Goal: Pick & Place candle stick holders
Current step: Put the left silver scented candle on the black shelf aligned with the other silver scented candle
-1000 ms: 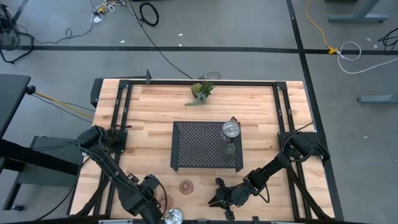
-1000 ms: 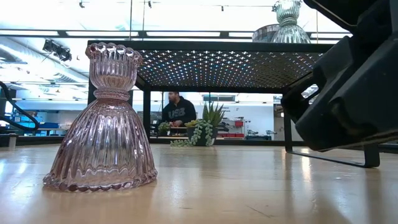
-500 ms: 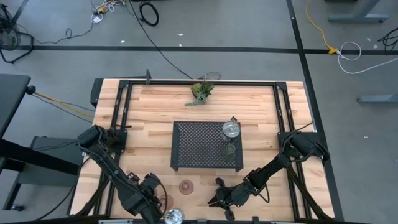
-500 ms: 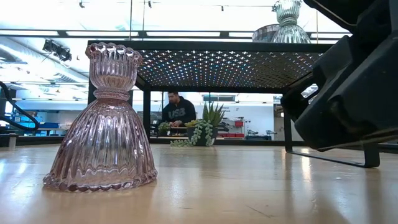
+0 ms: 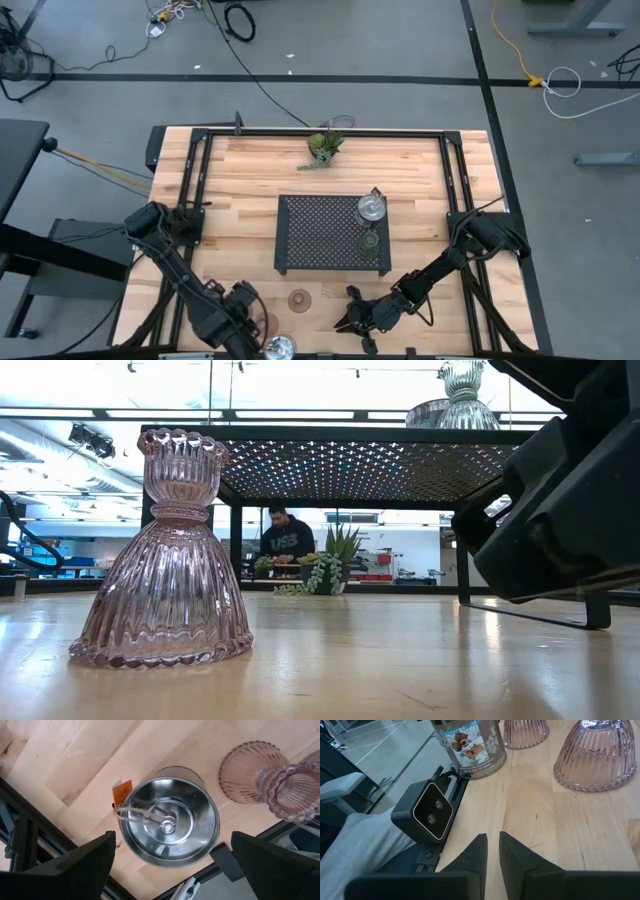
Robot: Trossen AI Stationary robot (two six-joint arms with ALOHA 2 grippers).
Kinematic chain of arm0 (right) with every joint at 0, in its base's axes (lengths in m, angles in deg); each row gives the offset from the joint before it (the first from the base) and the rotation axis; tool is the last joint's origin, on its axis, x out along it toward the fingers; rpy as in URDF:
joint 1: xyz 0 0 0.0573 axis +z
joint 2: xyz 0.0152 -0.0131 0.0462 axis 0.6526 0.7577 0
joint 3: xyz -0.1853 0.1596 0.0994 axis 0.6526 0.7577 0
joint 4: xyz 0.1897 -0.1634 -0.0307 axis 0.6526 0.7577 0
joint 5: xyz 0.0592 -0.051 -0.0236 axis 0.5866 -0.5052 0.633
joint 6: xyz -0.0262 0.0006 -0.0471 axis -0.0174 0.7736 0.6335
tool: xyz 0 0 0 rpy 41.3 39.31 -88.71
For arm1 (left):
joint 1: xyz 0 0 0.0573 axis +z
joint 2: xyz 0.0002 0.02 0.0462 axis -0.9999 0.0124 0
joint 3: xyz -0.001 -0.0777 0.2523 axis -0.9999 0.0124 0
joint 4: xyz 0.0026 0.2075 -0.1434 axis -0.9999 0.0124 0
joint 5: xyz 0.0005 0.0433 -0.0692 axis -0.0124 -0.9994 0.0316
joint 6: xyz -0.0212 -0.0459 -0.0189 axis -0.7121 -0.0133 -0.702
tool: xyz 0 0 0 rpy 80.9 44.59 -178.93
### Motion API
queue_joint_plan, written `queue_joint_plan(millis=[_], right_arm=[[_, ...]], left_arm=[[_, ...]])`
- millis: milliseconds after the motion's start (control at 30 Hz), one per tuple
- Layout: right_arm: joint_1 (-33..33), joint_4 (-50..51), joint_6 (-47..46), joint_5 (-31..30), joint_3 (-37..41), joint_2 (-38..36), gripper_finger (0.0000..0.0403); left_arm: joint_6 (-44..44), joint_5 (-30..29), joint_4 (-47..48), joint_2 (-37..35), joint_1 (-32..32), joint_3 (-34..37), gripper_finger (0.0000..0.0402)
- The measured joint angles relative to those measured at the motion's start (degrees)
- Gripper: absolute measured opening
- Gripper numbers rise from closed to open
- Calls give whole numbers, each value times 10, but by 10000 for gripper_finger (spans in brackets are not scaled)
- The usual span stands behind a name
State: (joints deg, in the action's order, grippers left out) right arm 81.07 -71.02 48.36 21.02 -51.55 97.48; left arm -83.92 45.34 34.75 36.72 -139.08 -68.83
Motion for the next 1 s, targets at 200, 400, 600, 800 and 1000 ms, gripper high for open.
queue_joint_plan(millis=[200, 400, 600, 800, 1000], right_arm=[[0, 0, 0, 0, 0, 0, 47], [0, 0, 0, 0, 0, 0, 47], [0, 0, -2, 1, 0, 0, 47], [0, 0, -2, 1, 0, 0, 47], [0, 0, -2, 1, 0, 0, 47]], left_arm=[[-7, -9, 0, -1, -6, 0, 399], [-13, -16, -2, -1, -8, 0, 399], [-5, -23, -2, -1, -9, 0, 399], [2, -27, -2, -1, -9, 0, 399], [11, -34, -57, 2, -6, 0, 399]])
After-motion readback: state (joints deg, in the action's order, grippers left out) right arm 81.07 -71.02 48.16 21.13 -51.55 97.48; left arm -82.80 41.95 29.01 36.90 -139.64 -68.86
